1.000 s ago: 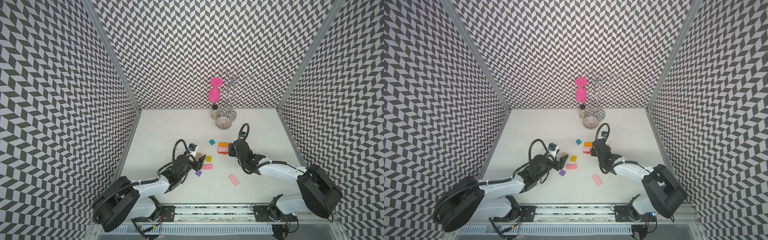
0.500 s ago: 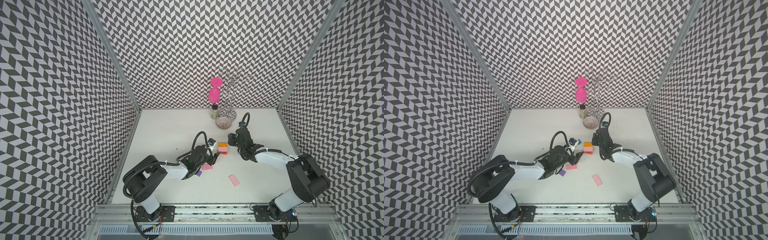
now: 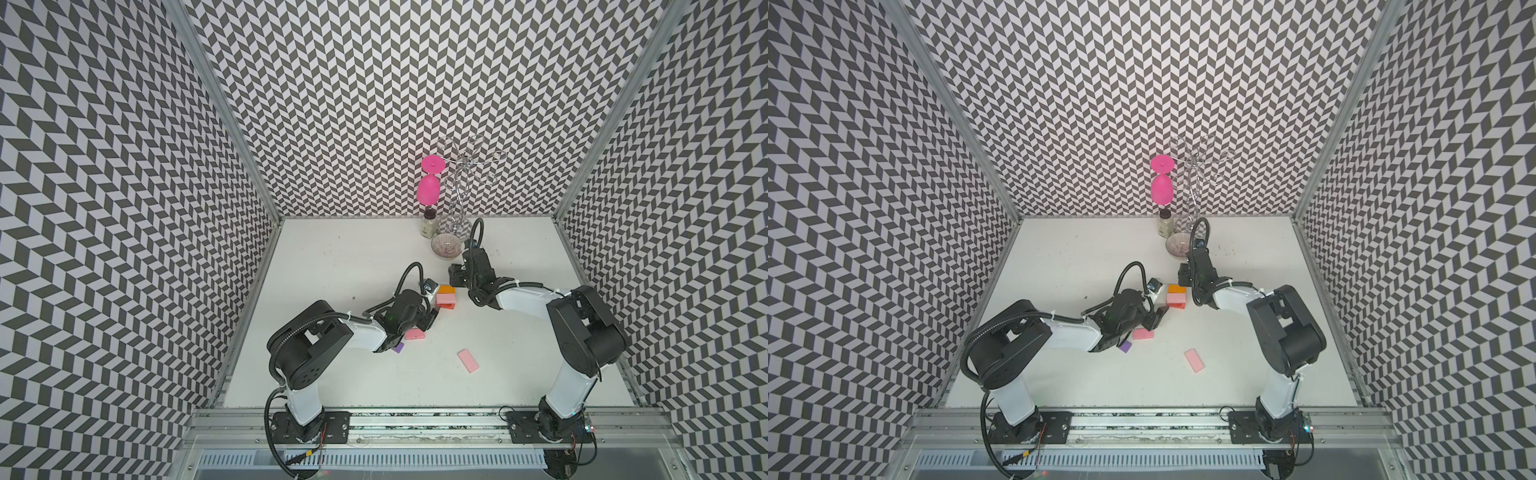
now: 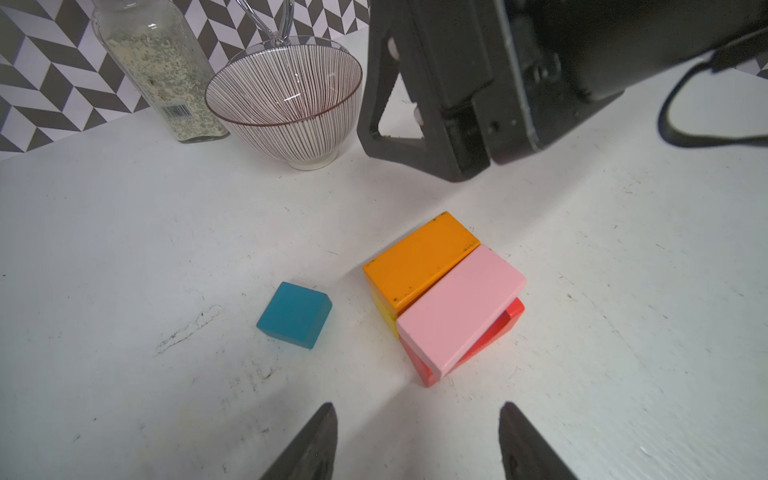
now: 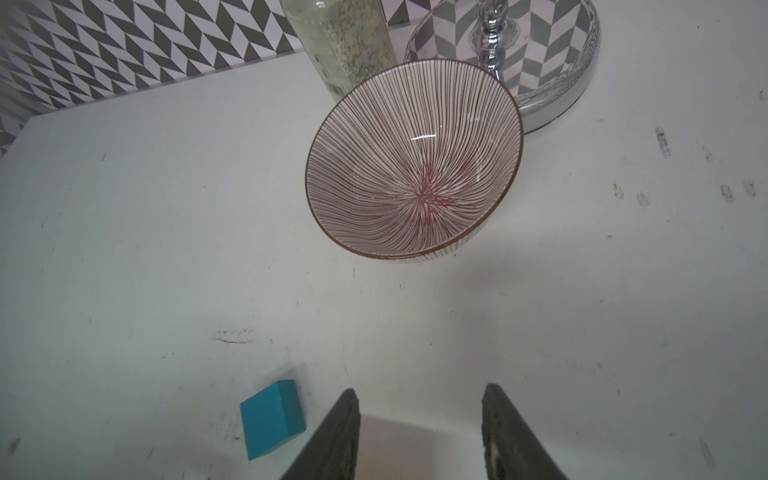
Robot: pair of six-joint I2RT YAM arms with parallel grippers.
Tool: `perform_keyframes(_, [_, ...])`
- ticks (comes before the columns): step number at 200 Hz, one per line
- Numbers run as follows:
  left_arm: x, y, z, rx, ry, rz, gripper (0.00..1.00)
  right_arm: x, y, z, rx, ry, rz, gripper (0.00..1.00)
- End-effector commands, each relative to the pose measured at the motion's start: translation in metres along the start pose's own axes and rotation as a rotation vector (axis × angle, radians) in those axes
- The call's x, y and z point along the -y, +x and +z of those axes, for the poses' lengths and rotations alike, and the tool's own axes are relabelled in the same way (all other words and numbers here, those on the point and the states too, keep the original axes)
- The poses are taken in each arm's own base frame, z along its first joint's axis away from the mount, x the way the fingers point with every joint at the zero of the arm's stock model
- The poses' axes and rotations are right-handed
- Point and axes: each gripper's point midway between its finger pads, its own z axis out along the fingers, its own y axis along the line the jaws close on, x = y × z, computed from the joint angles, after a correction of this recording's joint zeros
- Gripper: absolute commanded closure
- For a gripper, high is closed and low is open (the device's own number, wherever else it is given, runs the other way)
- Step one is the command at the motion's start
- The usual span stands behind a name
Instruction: Build the wood block tower
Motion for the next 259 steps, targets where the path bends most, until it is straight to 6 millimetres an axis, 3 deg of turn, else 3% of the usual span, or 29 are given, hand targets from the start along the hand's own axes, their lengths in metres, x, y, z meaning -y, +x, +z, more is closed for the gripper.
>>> perform_keyframes(1, [-0.002,-0.006,0.007,0.001,-0.026,0.018,0.37,-0.005,-0.004,0.004,0.002,-0.02,-0.021,0.53])
perform_keyframes(55, [-0.012,-0.012,0.017,-0.016,-0.09,-0.003,0.38,-0.004,-0.001,0.004,-0.007,-0.02,-0.023,0.53])
perform_keyframes(128, [-0.006,-0.008,0.018,-0.021,-0.062,0.022,0.38,-0.002,-0.002,0.004,-0.004,-0.012,-0.025,0.53])
perform_keyframes(259, [-0.012,-0.007,0.022,-0.027,-0.096,0.019,0.38,-0.002,-0.001,0.004,-0.004,-0.011,-0.02,0.53])
